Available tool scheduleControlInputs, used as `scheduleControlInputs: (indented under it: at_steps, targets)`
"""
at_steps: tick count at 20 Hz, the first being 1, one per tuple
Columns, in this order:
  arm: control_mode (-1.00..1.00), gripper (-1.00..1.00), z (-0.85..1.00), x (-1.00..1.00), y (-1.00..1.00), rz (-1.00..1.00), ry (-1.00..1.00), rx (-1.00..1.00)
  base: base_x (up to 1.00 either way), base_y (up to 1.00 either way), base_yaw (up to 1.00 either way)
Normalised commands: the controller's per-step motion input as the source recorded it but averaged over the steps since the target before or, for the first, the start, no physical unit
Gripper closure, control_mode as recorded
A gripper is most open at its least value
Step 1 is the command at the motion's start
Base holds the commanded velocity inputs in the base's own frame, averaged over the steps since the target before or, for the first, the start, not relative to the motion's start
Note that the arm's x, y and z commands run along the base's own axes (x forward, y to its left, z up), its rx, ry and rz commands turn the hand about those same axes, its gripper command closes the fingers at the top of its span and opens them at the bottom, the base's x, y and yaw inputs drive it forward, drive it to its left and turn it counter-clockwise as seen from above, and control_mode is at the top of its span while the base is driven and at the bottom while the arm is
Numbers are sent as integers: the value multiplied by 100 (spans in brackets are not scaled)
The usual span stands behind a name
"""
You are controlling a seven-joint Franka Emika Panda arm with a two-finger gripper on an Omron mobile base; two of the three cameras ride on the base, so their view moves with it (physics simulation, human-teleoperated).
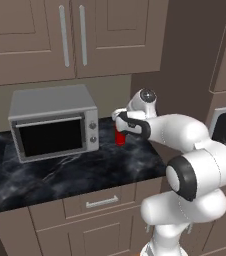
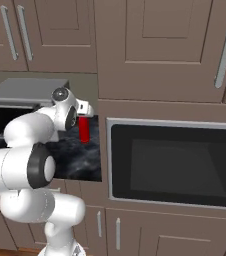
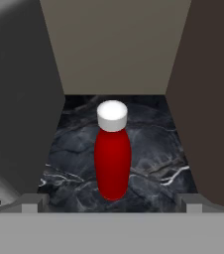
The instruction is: Move the drinks to the dining counter.
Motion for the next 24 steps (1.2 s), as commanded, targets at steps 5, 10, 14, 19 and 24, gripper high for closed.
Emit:
scheduleControlInputs:
  at_steps: [5,10,14,19,24]
  targets:
    - [-100,-100,0,27,0,0,0,0,0,0,0]
    - [-100,-100,0,26,0,0,0,0,0,0,0]
    - [-100,-100,0,25,0,0,0,0,0,0,0]
    - [-100,-100,-1,21,0,0,0,0,0,0,0]
    - [-100,-100,-3,24,0,0,0,0,0,0,0]
